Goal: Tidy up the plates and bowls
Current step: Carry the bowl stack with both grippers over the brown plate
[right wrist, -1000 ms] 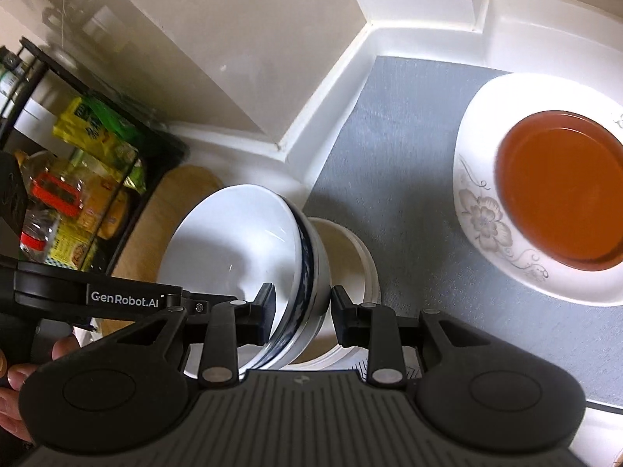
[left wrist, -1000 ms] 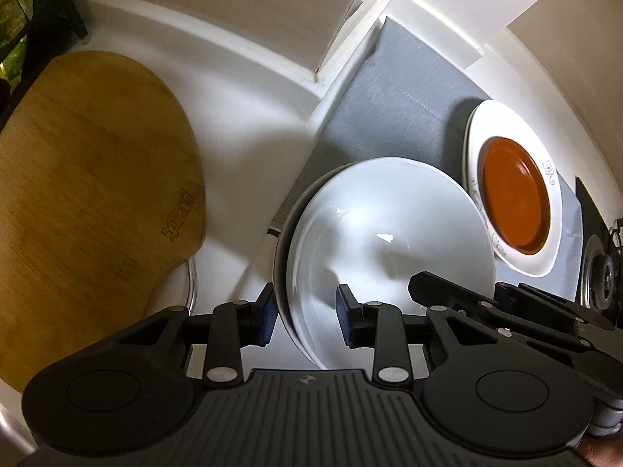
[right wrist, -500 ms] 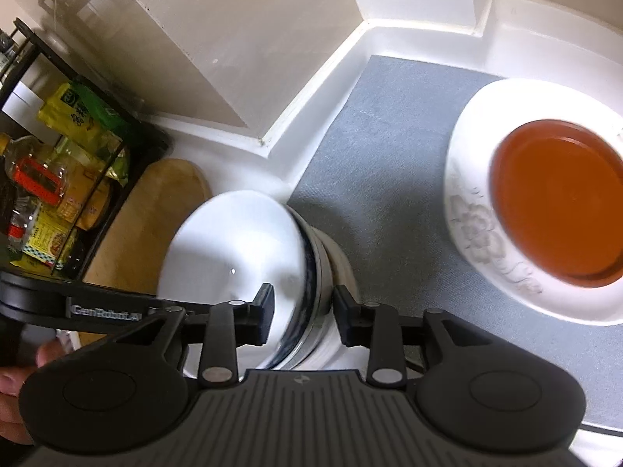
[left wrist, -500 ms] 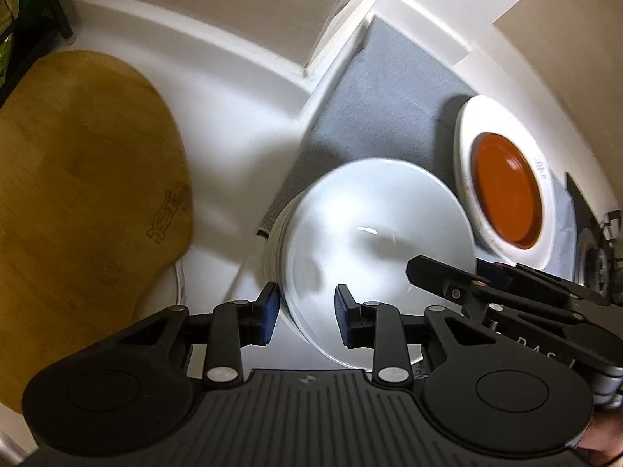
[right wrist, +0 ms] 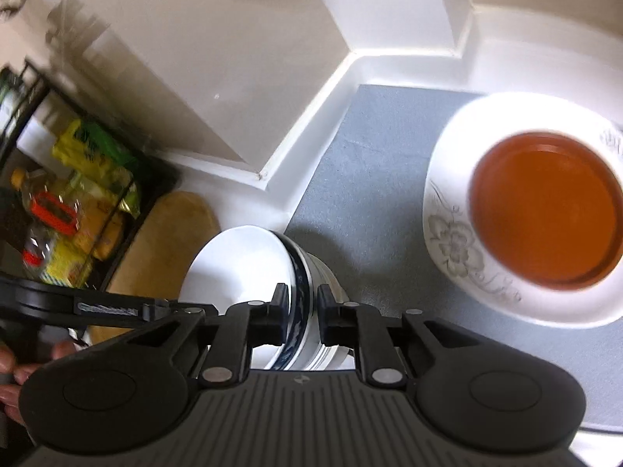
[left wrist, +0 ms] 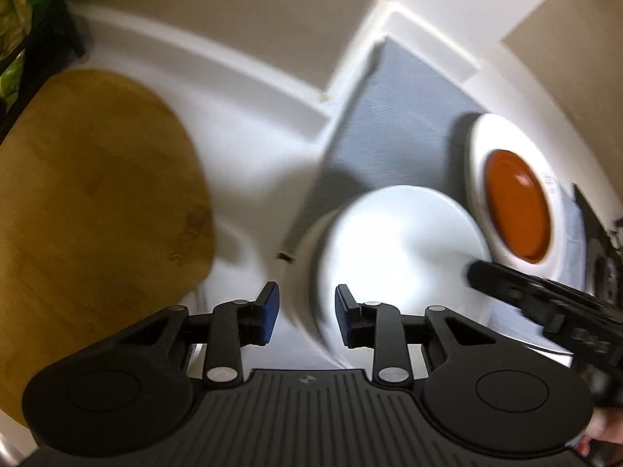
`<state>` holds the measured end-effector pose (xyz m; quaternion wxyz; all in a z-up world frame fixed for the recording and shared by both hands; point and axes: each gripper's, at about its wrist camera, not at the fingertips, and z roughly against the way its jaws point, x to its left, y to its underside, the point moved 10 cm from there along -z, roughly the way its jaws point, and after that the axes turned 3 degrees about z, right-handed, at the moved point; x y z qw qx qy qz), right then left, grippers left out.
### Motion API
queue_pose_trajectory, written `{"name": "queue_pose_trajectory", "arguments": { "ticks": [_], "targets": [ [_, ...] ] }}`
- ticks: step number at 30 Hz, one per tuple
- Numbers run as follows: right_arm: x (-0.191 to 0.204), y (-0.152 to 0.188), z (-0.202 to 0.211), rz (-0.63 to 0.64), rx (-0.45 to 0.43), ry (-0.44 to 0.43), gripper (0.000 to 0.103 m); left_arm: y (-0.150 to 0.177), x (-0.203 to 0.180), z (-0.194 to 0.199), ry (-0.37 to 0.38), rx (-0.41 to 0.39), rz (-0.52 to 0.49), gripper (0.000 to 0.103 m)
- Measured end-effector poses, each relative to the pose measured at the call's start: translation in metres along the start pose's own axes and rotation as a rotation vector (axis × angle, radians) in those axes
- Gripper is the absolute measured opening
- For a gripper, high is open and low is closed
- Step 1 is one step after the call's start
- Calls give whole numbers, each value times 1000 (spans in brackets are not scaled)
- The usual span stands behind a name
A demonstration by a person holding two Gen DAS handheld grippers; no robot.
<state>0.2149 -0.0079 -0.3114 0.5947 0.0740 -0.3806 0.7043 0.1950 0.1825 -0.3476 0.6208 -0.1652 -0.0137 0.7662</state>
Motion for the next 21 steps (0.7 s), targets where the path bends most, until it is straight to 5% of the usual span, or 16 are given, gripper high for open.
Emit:
{"name": "queue_pose_trajectory", "arguments": {
  "ticks": [5,10,12,21],
  "targets": [
    [-1,1,-2,14,-14,13,23,3,4,-8,37,8,18,38],
    [-17,7,-3,-75,-3,33,60,3,8,-14,48,29,37,41],
    [-23,11,-7,-98,0,33,68,4,10,-17,48,38,38,53],
    [-25,33,-33,-199,60,-76,71,11,13,-39,167,75,125,82]
  ]
}}
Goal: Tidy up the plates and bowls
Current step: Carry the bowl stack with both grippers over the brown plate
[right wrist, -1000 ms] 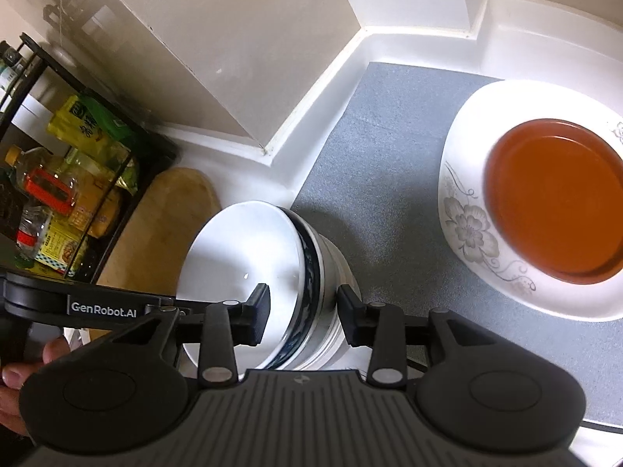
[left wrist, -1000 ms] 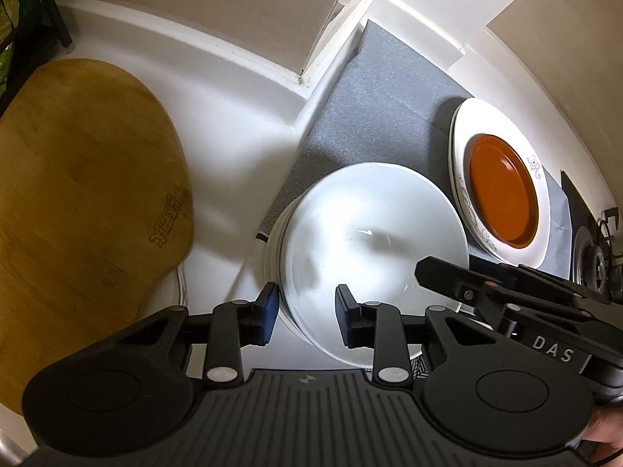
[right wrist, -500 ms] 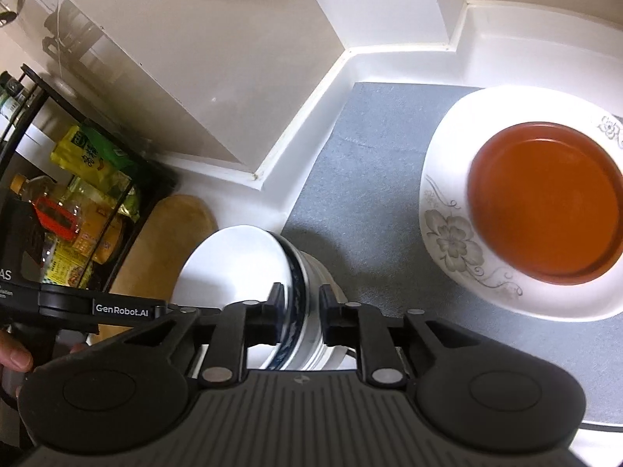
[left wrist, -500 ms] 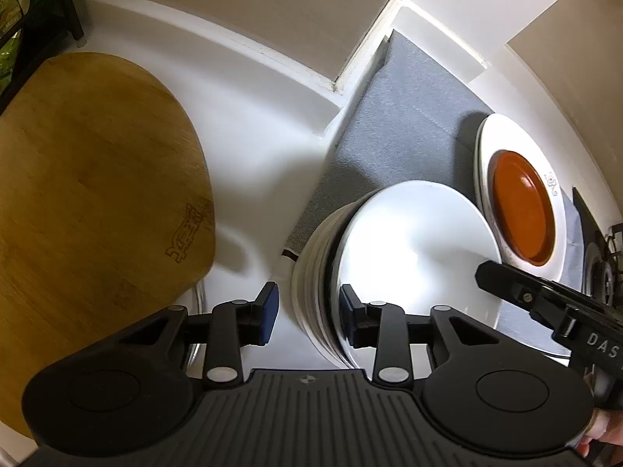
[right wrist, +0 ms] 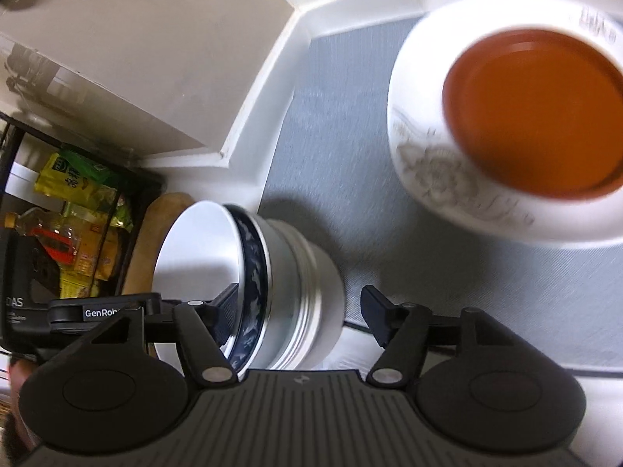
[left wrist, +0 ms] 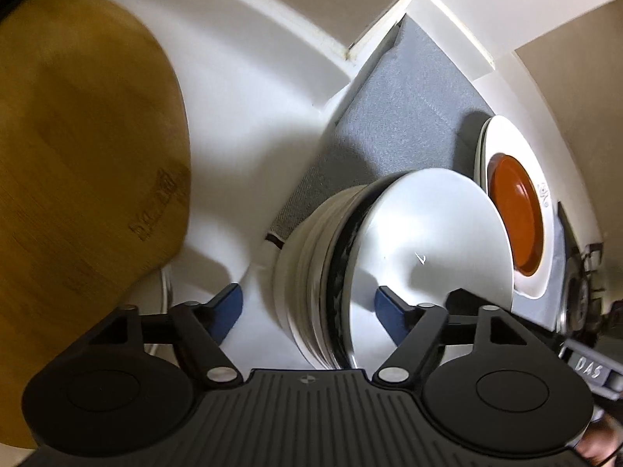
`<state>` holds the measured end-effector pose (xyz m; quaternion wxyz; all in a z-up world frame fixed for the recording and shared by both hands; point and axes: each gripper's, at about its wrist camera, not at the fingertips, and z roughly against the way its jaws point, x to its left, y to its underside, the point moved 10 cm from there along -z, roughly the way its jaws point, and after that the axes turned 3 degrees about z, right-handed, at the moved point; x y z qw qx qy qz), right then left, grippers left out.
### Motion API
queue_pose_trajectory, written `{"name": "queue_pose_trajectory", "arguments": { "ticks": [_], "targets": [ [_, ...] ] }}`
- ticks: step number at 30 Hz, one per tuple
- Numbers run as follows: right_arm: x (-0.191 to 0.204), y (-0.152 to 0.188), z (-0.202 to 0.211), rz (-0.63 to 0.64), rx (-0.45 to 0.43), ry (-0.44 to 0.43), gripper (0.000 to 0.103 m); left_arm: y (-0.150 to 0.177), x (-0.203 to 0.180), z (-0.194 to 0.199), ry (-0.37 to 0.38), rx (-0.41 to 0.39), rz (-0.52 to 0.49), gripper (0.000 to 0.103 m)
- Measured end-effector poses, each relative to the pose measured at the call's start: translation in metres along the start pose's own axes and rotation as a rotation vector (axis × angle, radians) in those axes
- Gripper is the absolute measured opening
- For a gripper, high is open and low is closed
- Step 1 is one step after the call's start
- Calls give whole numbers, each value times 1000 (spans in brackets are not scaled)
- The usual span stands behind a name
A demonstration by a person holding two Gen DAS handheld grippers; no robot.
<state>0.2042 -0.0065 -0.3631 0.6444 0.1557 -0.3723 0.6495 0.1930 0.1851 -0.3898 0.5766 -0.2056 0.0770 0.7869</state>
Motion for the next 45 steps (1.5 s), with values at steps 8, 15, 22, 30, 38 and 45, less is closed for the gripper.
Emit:
{"name": "queue_pose_trajectory", "arguments": {
  "ticks": [8,15,22,30,38,45],
  "targets": [
    [4,15,-15,-57,40,-70,71,1,2,-8,37,7,11,91],
    [13,15,-6,-7,24,-61,59,2,-7,13,32,-53,-31,40],
    [14,18,-4,9,27,-58,56,6,-9,22,-17,-36,-55,36],
    [13,16,-5,10,18,-64,56,2,-8,11,-3,-35,-35,47],
    [12,20,5,3,20,-50,55,5,-32,17,-111,-40,-137,43],
    [9,13,26,-5,-25,-55,55,9,-47,20,-120,-35,-178,43]
  ]
}}
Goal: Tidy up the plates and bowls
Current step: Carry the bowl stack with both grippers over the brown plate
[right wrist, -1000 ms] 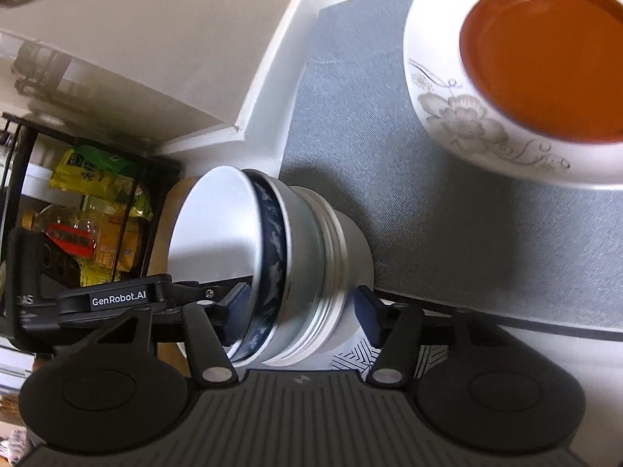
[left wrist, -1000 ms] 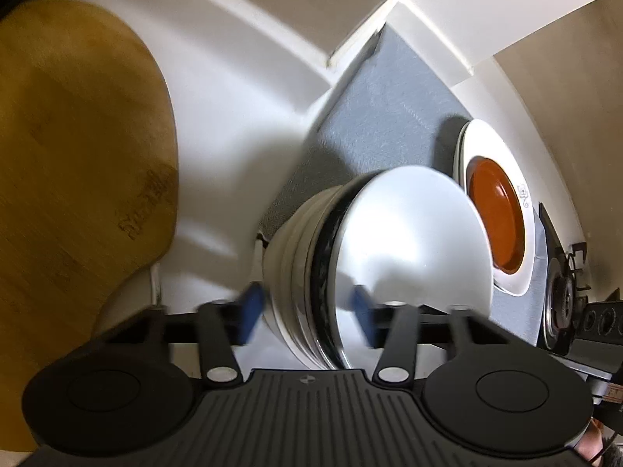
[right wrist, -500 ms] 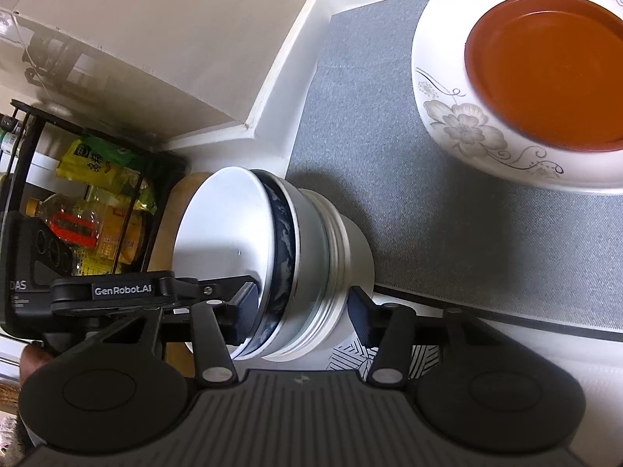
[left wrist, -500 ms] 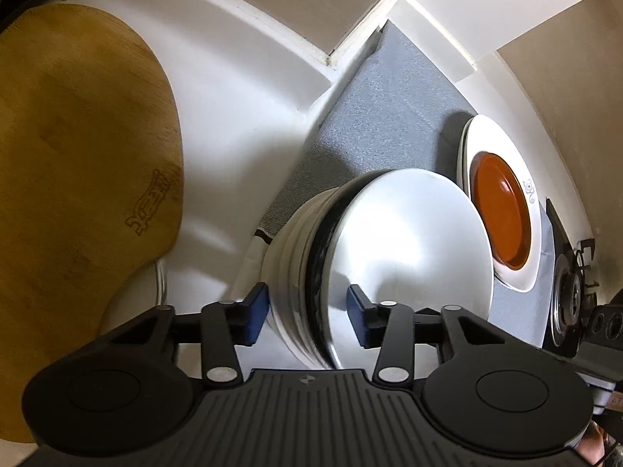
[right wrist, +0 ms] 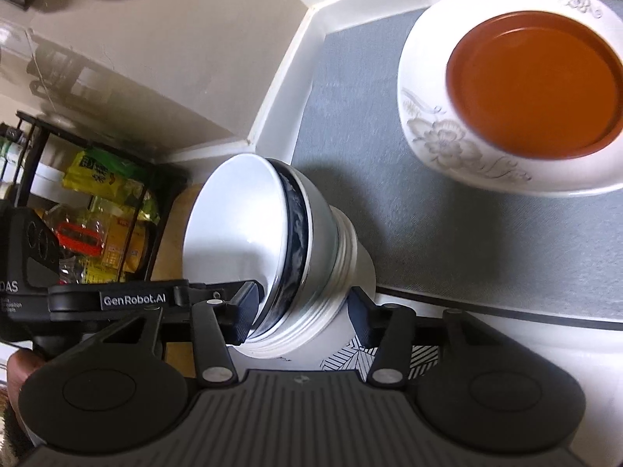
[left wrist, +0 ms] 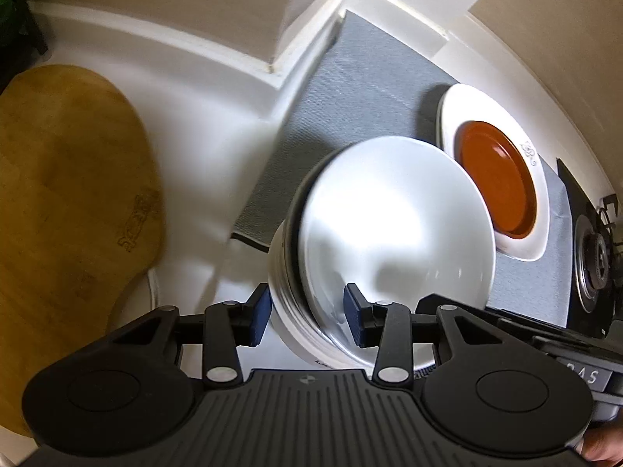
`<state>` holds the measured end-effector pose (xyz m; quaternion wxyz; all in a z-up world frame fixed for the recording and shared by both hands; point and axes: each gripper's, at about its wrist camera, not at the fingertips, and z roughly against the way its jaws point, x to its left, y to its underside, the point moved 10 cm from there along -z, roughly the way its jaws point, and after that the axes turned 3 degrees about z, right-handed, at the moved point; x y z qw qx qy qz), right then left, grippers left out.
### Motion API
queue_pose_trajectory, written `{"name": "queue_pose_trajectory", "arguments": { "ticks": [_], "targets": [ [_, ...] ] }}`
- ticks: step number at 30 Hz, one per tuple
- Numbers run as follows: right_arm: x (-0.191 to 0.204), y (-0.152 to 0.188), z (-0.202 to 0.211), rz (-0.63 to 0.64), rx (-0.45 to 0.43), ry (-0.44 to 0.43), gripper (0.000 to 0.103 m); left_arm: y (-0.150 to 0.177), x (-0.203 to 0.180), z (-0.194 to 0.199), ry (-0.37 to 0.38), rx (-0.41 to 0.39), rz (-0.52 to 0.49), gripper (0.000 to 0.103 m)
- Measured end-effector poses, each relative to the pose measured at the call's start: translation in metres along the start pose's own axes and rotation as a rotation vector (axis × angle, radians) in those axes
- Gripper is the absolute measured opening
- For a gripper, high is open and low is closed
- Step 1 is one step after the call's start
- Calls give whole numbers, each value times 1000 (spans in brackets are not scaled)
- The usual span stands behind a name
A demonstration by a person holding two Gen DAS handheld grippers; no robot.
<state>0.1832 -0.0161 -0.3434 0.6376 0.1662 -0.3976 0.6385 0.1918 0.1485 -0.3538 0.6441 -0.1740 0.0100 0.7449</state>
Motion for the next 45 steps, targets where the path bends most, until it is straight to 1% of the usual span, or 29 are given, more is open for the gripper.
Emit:
{"name": "queue_pose_trajectory", "arguments": {
  "ticks": [3,6,8,11,12,14,16,17,18,21,22,23,24,25,28,32,36,42,45],
  "targets": [
    [-4,-1,3,12,-13,3,55,-2,-5,-5,4,-2,-16,43],
    [-8,2,1,18,-14,5,52,-1,-7,-9,-18,-5,-40,43],
    [-9,5,-1,28,-4,12,51,3,-6,-12,-22,7,-41,43],
    [-14,8,-2,-13,11,11,49,10,0,-21,7,56,-4,42],
    [-17,9,-3,-37,14,8,50,12,2,-23,21,70,12,41],
    [-24,10,-4,-86,13,3,50,13,3,-26,60,92,29,42],
    [-29,9,-7,-115,14,-5,51,12,3,-31,77,101,45,46],
    [-31,8,-8,-122,14,-3,51,11,3,-33,82,103,46,51],
    [-33,8,-9,-124,14,-1,53,10,2,-35,88,101,40,54],
    [-41,5,-12,-153,-4,5,55,7,-1,-36,100,85,13,51],
    [-40,4,-11,-145,-12,10,51,6,-2,-36,100,84,13,50],
    [-37,3,-10,-120,-17,23,49,7,0,-33,99,84,12,46],
    [-33,2,-6,-80,-22,38,44,6,0,-31,95,85,9,41],
    [-28,1,-3,-48,-30,49,40,5,0,-29,90,84,8,40],
    [-25,0,1,-39,-29,50,40,1,-2,-30,96,82,12,40],
    [-26,1,4,-42,-42,57,40,2,-7,-28,72,74,0,40],
    [-26,-1,11,-18,-49,64,40,3,-9,-22,76,77,2,41],
    [-25,-9,24,-31,-93,58,40,-3,-26,-15,71,53,-25,41],
    [-23,-17,36,-14,-121,64,40,-10,-37,-9,80,47,-35,41]
  ]
}}
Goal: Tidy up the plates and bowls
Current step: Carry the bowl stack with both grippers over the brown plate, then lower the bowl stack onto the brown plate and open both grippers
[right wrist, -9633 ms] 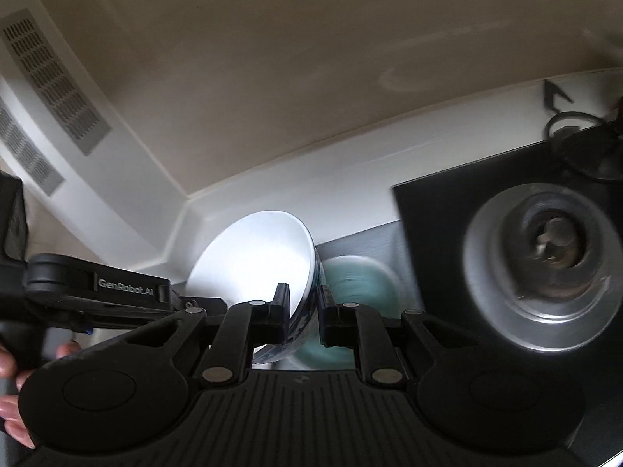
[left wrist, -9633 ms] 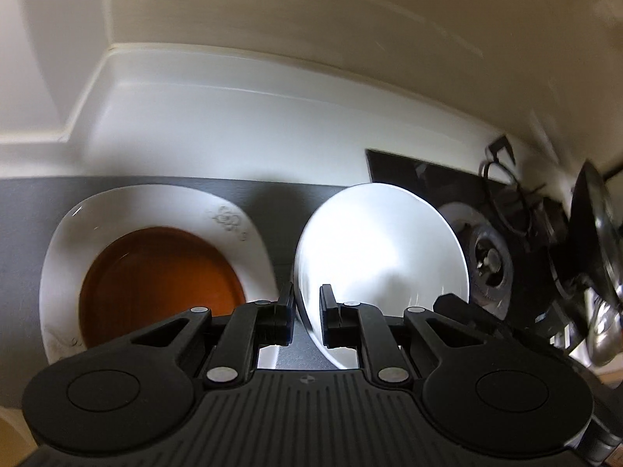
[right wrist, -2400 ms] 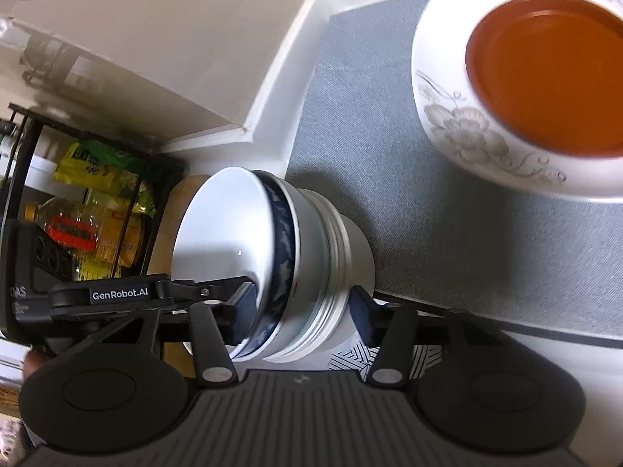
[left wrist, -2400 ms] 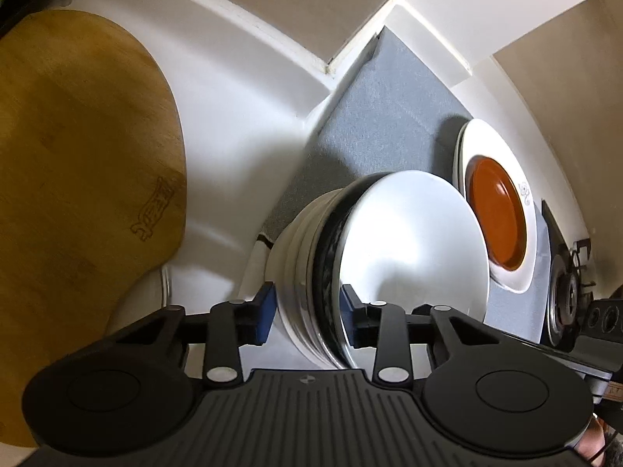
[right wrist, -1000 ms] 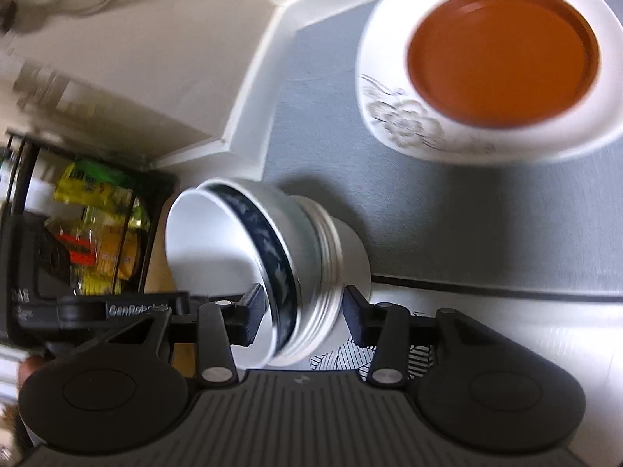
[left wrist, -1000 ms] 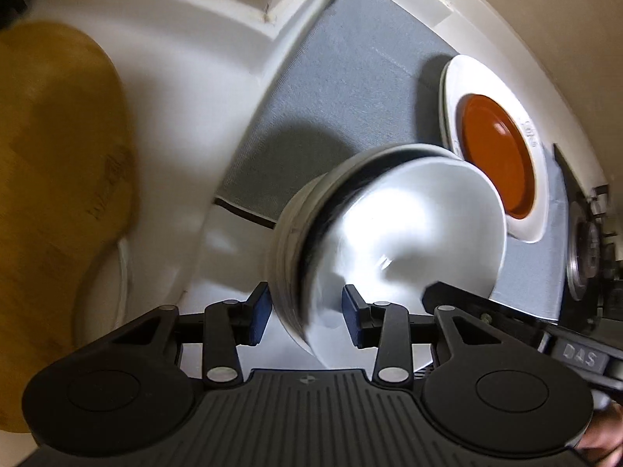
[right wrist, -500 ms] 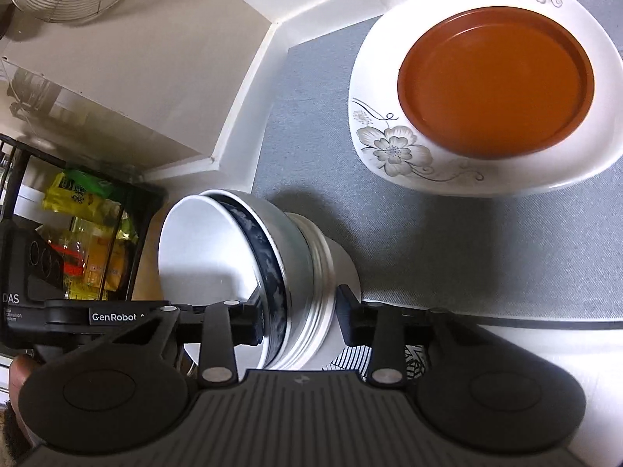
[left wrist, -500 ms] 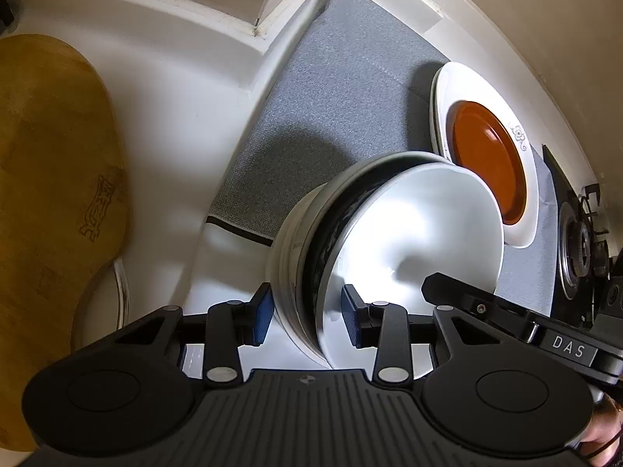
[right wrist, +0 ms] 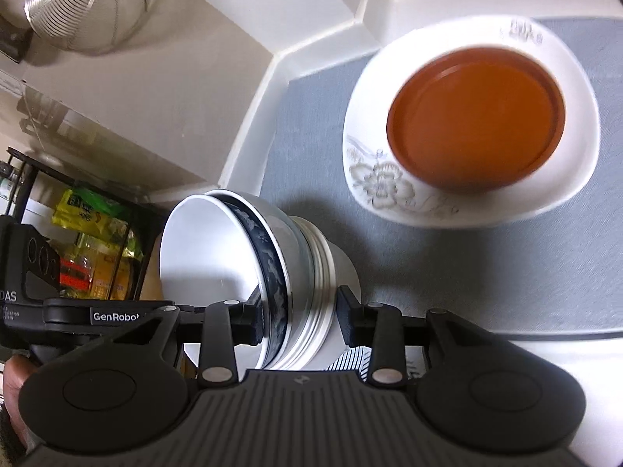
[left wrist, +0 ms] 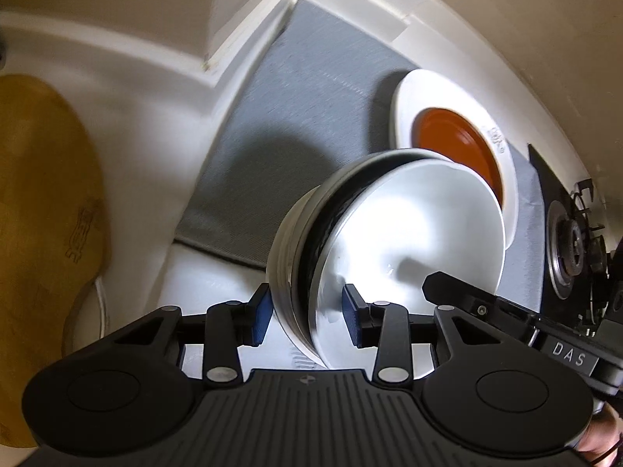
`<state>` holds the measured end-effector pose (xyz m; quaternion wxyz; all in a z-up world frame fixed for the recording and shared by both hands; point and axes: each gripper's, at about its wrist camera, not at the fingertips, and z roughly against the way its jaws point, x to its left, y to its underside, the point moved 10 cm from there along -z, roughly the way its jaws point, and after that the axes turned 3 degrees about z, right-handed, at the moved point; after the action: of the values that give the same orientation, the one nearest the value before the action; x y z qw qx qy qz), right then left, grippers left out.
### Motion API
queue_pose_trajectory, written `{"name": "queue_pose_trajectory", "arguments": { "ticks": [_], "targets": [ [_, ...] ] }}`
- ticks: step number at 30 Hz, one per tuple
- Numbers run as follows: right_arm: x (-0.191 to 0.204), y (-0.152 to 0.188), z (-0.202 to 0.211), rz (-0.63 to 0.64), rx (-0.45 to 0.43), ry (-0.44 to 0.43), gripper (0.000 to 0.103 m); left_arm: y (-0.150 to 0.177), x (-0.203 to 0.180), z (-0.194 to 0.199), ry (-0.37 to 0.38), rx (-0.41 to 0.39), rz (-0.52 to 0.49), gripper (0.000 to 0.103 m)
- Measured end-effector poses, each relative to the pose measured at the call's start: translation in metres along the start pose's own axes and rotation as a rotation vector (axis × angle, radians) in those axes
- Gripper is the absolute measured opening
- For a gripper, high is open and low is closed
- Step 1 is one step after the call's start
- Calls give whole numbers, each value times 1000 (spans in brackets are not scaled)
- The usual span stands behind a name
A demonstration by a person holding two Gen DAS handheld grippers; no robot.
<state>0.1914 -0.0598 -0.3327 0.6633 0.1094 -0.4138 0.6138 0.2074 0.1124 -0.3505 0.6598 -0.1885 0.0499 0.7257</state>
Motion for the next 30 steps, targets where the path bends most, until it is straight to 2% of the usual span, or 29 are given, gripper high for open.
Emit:
{"name": "queue_pose_trajectory", "arguments": {
  "ticks": [8,17,23,30],
  "targets": [
    [-15,-38,39,4,-100,25,41,-25,-53,8,35,-39,-76,41],
    [-57,-89,74,-28,-198,74,41,-60,-123,-11,54,-48,-182,44],
    [-97,-118,78,-65,-219,109,41,-82,-152,-40,65,-23,-221,45],
    [-126,-124,65,-87,-231,127,41,-91,-164,-67,57,-30,-234,45]
  ]
}}
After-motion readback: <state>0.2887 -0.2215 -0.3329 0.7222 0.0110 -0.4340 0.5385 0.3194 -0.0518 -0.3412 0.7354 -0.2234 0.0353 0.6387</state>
